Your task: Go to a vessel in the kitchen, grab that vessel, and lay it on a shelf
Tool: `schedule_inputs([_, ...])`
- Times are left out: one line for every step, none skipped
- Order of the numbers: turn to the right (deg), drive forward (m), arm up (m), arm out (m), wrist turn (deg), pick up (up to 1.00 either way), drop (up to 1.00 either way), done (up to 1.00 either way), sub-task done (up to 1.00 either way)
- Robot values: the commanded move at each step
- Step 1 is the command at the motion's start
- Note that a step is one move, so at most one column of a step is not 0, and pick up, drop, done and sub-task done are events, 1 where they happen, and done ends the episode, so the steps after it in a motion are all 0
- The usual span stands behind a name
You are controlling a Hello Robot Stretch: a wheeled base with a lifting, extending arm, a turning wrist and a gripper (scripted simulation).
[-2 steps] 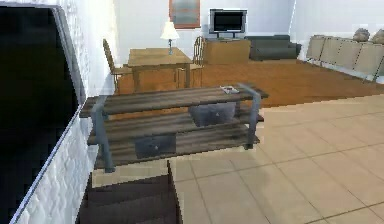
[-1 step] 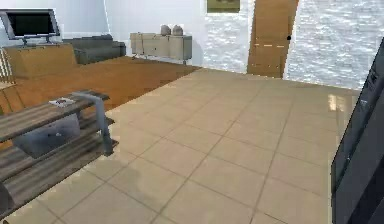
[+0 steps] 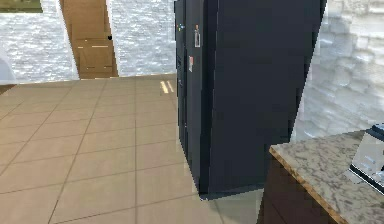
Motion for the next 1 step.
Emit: schedule_inputs([9.0, 0.0, 0.0, 0.0, 0.0, 0.0, 0.0, 0.0, 0.0])
